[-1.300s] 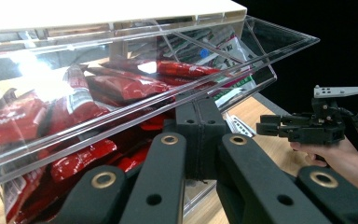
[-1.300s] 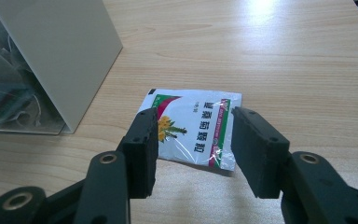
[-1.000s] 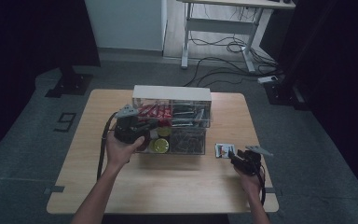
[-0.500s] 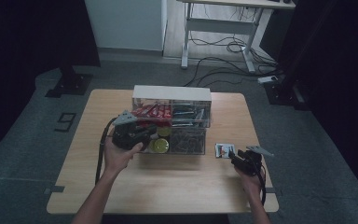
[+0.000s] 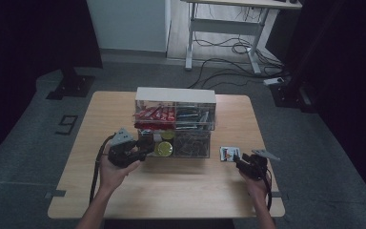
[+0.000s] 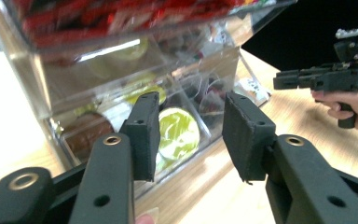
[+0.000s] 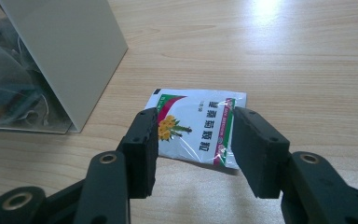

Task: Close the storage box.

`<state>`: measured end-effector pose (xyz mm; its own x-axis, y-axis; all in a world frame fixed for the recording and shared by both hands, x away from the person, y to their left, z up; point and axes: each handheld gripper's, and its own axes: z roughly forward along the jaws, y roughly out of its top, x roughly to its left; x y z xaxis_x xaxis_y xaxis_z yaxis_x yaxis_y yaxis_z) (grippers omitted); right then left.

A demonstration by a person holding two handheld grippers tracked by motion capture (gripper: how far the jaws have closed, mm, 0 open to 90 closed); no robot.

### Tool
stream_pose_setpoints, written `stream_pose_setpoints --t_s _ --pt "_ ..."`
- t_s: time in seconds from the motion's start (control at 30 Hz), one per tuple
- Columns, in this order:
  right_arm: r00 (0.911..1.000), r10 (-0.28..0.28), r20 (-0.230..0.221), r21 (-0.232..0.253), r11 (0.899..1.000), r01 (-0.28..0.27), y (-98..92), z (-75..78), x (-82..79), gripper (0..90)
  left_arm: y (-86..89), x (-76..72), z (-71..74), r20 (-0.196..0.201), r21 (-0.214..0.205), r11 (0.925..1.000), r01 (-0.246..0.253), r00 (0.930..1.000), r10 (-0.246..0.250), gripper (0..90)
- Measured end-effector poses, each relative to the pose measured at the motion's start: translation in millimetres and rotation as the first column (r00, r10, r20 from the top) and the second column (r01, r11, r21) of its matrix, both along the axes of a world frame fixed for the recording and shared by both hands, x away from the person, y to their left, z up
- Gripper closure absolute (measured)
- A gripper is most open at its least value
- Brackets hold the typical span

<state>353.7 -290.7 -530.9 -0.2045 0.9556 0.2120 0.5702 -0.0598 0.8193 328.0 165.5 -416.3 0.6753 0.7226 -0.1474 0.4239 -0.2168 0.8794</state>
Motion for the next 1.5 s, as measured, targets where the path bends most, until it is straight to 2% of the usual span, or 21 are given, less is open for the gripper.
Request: stream_pose_setpoints --t_s 0.33,0.53,0.77,0.83,1.03,1.13,1.3,1.5 --pt "1.0 0.007 0.003 0.002 1.0 -0.007 -1.2 -1.5 -2.1 50.5 15.5 -7.8 -23.4 -0.006 0.03 0.9991 -0.029 0.9996 0.029 48.6" --pt "0.9998 0.019 -0.003 -0.001 1.0 -0.019 0.0 -4.0 -2.7 49.5 24.5 -3.4 -44.4 -0.054 0.072 0.9956 -0.06 0.9965 0.063 44.3" --pt "0.9989 0.046 -0.004 -0.016 0.999 -0.046 1.1 -6.9 -5.8 47.7 33.5 5.1 -68.8 -0.112 0.097 0.9902 -0.101 0.9874 0.112 41.5" --pt "0.9985 0.054 -0.006 -0.019 0.998 -0.054 0.5 -8.5 -6.6 47.0 35.3 7.9 -74.6 -0.126 0.121 0.9862 -0.113 0.9837 0.128 40.9" --pt "0.9968 0.08 -0.01 -0.019 0.997 -0.08 -1.0 -11.5 -8.7 45.1 40.2 11.5 -85.5 -0.149 0.144 0.9798 -0.138 0.9759 0.16 39.9" --pt "0.9951 0.099 -0.007 -0.018 0.995 -0.099 -0.9 -11.7 -11.6 44.1 42.0 13.9 -89.9 -0.168 0.169 0.9753 -0.143 0.9709 0.171 38.6" --pt "0.9931 0.117 -0.007 -0.021 0.993 -0.117 -2.4 -13.8 -15.2 42.8 42.2 13.4 -88.7 -0.162 0.148 0.9777 -0.149 0.9716 0.172 39.0" --pt "0.9912 0.133 0.001 -0.02 0.991 -0.133 -1.1 -13.1 -15.4 40.7 42.0 13.8 -89.3 -0.159 0.15 0.977 -0.152 0.9717 0.175 38.9"
